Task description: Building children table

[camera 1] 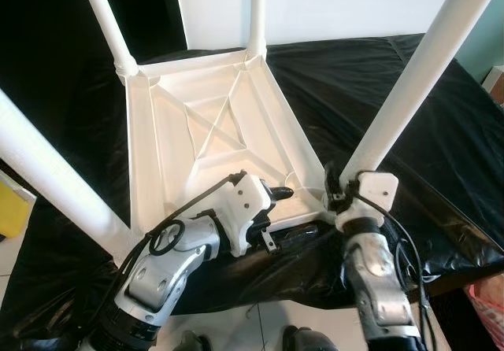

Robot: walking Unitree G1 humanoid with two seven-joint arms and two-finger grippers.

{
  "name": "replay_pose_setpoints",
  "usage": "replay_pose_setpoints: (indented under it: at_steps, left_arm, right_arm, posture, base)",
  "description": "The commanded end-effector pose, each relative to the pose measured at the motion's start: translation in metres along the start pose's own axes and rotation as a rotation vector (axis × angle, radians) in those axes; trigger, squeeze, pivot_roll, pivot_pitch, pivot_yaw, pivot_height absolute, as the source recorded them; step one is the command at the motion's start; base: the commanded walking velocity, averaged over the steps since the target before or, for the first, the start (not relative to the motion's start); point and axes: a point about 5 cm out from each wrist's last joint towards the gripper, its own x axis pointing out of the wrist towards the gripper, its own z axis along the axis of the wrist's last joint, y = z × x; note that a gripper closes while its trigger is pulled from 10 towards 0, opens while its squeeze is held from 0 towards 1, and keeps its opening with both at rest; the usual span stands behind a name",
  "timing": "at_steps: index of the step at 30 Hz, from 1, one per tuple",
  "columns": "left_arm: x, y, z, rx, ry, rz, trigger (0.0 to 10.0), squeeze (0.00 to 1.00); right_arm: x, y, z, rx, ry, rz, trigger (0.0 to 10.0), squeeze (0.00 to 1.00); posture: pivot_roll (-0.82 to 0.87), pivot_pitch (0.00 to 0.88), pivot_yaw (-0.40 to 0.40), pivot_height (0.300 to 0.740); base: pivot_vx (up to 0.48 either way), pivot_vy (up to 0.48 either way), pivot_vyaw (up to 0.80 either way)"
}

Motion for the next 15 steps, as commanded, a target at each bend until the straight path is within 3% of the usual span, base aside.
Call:
replay_pose_setpoints:
  at_steps: [1,7,8,11,12,13,14,15]
  left_arm:
    - [0.0002,-0.0012,0.0017,0.005,0.005,0.014,10.0,0.00]
    - [-0.0008,-0.0001,0.0028,0.007,0.004,0.016,10.0,0.00]
    - [-0.0009,-0.0003,0.0029,0.007,0.004,0.017,10.0,0.00]
    - [-0.0009,-0.0008,0.0028,0.007,0.004,0.016,10.0,0.00]
    - [-0.0009,-0.0011,0.0026,0.007,0.005,0.015,10.0,0.00]
    - [-0.0009,-0.0011,0.0026,0.007,0.005,0.015,10.0,0.00]
    - [-0.0008,-0.0012,0.0026,0.007,0.005,0.014,10.0,0.00]
    - [-0.0007,-0.0012,0.0026,0.006,0.006,0.013,10.0,0.00]
  right_arm:
    - [-0.0042,-0.0034,-0.0209,-0.023,0.116,-0.020,10.0,0.00]
    - [-0.0043,-0.0035,-0.0194,-0.027,0.110,-0.029,10.0,0.00]
    - [-0.0046,-0.0036,-0.0182,-0.027,0.101,-0.031,0.0,0.00]
    - [-0.0050,-0.0041,-0.0165,-0.023,0.090,-0.038,0.0,0.00]
    - [-0.0049,-0.0042,-0.0163,-0.029,0.090,-0.045,1.9,0.00]
    - [-0.0049,-0.0042,-0.0163,-0.029,0.090,-0.045,1.9,0.00]
    - [-0.0045,-0.0045,-0.0162,-0.034,0.090,-0.052,10.0,0.00]
    - [-0.0043,-0.0047,-0.0161,-0.039,0.091,-0.056,10.0,0.00]
  posture:
    - [-0.07,0.146,0.013,0.740]
    - [-0.07,0.145,0.012,0.740]
    - [-0.07,0.144,0.010,0.740]
    - [-0.07,0.145,0.010,0.740]
    - [-0.07,0.145,0.010,0.740]
    - [-0.07,0.145,0.010,0.740]
    - [-0.07,0.146,0.010,0.740]
    - [-0.07,0.146,0.011,0.740]
  base:
    - [0.000,0.000,0.00]
    - [0.000,0.000,0.00]
    - [0.000,0.000,0.00]
    - [0.000,0.000,0.00]
    - [0.000,0.000,0.00]
    - [0.000,0.000,0.00]
    - [0.000,0.000,0.00]
    - [0.000,0.000,0.00]
